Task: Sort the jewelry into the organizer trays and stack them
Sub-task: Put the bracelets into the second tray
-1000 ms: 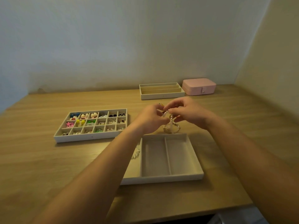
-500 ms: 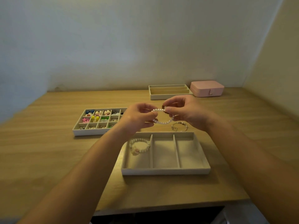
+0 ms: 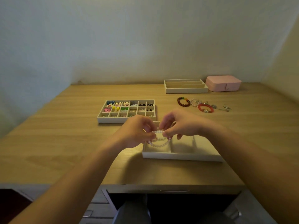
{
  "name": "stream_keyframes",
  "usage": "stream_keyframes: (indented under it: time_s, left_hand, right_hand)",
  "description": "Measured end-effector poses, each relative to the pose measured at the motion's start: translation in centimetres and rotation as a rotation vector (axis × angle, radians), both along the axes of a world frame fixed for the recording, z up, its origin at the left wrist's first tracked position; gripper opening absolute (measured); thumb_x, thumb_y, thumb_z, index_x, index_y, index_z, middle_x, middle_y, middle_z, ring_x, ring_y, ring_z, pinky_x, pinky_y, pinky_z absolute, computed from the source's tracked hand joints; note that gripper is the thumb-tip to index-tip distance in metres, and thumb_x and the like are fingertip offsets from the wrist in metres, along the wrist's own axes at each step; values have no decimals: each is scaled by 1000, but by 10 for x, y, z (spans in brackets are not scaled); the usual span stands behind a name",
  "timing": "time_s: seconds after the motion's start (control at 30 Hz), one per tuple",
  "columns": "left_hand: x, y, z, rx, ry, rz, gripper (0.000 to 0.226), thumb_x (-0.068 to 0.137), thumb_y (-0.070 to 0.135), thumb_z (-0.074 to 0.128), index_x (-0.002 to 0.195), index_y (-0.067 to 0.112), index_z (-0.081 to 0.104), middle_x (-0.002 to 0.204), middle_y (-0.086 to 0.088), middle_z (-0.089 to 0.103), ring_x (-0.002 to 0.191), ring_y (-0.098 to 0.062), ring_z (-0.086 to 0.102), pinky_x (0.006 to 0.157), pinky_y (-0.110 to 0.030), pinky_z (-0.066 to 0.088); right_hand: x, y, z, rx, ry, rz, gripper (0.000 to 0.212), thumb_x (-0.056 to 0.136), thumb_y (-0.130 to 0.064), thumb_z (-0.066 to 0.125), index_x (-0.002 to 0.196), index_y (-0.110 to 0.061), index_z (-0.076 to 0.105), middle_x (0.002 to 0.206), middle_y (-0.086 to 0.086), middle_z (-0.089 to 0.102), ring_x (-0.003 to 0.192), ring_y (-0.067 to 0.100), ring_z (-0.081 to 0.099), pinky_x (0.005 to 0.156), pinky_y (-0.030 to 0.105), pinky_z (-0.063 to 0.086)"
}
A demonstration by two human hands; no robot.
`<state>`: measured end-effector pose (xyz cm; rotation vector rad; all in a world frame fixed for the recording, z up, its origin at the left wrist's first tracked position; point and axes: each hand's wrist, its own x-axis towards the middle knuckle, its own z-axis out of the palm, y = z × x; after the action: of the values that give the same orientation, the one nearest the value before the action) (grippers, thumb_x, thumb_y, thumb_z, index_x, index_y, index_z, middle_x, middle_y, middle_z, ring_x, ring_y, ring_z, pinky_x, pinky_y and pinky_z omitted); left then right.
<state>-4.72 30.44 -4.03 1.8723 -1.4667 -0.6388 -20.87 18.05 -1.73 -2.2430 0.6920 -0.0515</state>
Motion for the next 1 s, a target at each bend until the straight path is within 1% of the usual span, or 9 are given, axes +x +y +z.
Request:
stream_keyframes:
  time_s: [0.1, 0.27, 0.37, 0.53, 0.7, 0.77, 0.83, 0.9, 1.0]
  left_hand:
    - [-1, 3, -2, 13, -106, -15, 14, 79, 15, 83, 88, 20, 73, 74, 4, 72, 52, 1, 60, 51, -16, 43]
    - [-3, 4, 2, 40, -262, -34, 17, 77, 24, 85, 86, 27, 72, 75, 12, 68, 72, -6, 64, 67, -26, 51]
    - [-2, 4, 3, 68, -293, -60, 17, 77, 27, 85, 90, 27, 73, 76, 13, 70, 73, -6, 63, 67, -26, 50]
    - [1, 6, 2, 97, -407, -92, 20, 78, 27, 82, 95, 32, 73, 87, 16, 70, 71, 5, 58, 73, -31, 54]
    - [0, 10, 2, 125, -532, -119, 17, 83, 24, 74, 97, 32, 76, 93, 15, 66, 88, -9, 61, 81, -37, 55]
    - [-1, 10, 1, 115, -579, -130, 15, 84, 26, 73, 97, 32, 77, 94, 14, 64, 90, -10, 60, 82, -37, 55]
    - [-2, 11, -1, 76, -620, -112, 13, 85, 30, 73, 97, 35, 75, 98, 13, 61, 94, -11, 57, 83, -36, 53]
    - [0, 10, -3, 49, -639, -76, 12, 86, 34, 72, 98, 38, 73, 102, 12, 56, 98, -11, 53, 83, -33, 49]
    - [1, 7, -5, 68, -628, -32, 12, 86, 35, 70, 97, 39, 73, 101, 12, 52, 100, -11, 53, 84, -34, 49]
  right_hand:
    - [4, 6, -4, -60, 39, 11, 14, 87, -15, 79, 101, -17, 74, 84, -4, 76, 76, 11, 74, 63, 28, 61]
    - [7, 11, -4, -103, 71, 10, 7, 87, -17, 80, 92, -18, 76, 75, -8, 73, 66, 5, 67, 60, 19, 52]
    - [8, 11, -5, -140, 81, 11, 6, 87, -18, 80, 92, -17, 77, 76, -5, 73, 63, 8, 65, 60, 22, 53]
    - [8, 10, -13, -183, 64, 10, 8, 87, -20, 80, 94, -16, 78, 80, -2, 76, 65, 21, 70, 63, 33, 59]
    - [8, 6, -16, -223, 93, 42, 9, 90, -12, 75, 96, -17, 79, 81, -6, 75, 61, 9, 68, 60, 25, 59]
    - [7, 6, -16, -236, 100, 51, 14, 90, -9, 73, 96, -19, 79, 81, -9, 74, 57, 1, 66, 57, 20, 54]
    - [7, 7, -17, -248, 106, 61, 15, 89, -9, 74, 98, -20, 79, 86, -10, 74, 60, -4, 65, 57, 17, 52]
    - [6, 8, -17, -269, 110, 84, 14, 89, -12, 75, 98, -22, 80, 90, -10, 74, 71, 1, 67, 65, 21, 57]
    - [8, 10, -20, -318, 125, 113, 8, 87, -19, 78, 89, -26, 79, 83, -11, 73, 76, 6, 66, 70, 28, 56]
